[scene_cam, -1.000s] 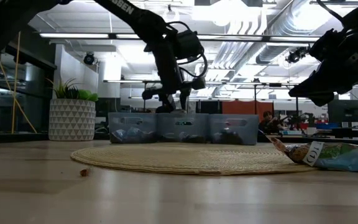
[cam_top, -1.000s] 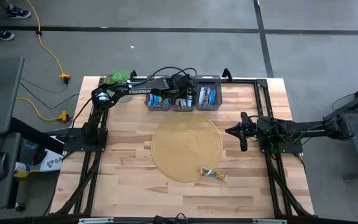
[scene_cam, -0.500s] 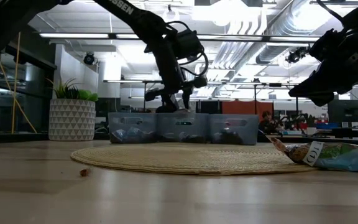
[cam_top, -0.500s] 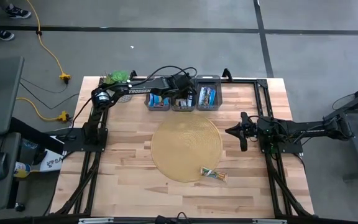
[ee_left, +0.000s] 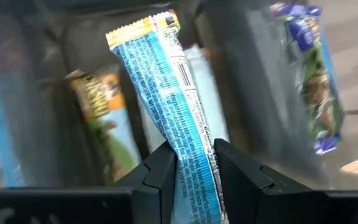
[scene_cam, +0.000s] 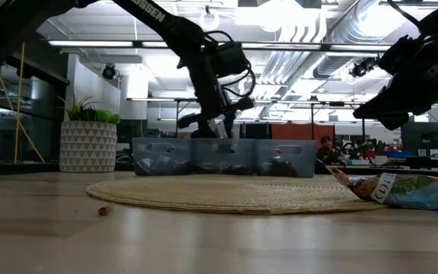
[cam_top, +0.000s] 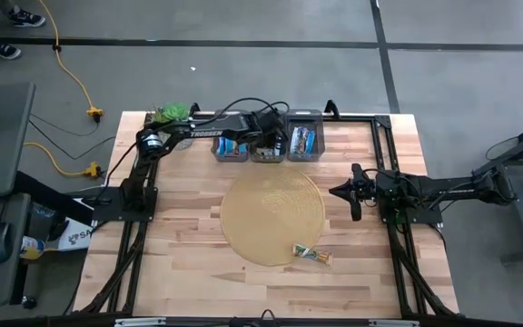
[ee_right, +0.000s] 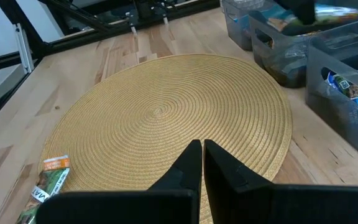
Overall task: Pick and place Granola Bars by type
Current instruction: Put the orange granola bar into the center black bin
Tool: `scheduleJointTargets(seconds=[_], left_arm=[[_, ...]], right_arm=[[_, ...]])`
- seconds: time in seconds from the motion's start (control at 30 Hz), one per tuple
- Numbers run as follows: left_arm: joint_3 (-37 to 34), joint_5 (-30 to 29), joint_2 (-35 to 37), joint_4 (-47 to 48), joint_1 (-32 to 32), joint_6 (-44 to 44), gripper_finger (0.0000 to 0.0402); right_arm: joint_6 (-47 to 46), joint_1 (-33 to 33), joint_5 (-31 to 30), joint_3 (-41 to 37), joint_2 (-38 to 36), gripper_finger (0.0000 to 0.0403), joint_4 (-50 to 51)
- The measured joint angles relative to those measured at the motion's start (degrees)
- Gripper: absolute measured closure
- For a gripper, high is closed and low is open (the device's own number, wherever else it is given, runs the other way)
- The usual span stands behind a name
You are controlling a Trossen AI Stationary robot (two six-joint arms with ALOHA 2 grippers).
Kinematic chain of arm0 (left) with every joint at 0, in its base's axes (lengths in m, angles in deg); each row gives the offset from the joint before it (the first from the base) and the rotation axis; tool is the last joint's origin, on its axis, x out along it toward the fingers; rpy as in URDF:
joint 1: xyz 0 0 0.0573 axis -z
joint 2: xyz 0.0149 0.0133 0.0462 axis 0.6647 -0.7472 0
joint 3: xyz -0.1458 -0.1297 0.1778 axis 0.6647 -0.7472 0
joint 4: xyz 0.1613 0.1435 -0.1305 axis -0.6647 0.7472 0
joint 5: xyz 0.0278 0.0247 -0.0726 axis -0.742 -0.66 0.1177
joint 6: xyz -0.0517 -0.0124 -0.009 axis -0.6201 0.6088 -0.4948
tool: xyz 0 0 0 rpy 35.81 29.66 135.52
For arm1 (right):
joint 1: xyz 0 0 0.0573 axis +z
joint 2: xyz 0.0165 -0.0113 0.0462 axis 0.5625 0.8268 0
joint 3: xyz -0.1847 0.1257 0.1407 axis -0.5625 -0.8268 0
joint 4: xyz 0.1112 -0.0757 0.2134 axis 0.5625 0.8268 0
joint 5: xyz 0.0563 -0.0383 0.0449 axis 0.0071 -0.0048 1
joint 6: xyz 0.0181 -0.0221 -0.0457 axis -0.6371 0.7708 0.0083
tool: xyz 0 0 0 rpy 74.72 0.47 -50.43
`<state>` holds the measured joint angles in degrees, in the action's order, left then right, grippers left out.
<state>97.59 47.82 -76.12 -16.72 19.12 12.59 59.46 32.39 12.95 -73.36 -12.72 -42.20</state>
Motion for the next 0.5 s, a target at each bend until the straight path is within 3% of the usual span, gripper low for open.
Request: scheduleJointTargets(seconds=[0.5], left_arm=[[0.0,2.6,-0.7,-0.2,0.0,0.8,0.0289]], right_arm=[[0.0,0.0,0.0,0.0,0.0,0.0402,0.0]])
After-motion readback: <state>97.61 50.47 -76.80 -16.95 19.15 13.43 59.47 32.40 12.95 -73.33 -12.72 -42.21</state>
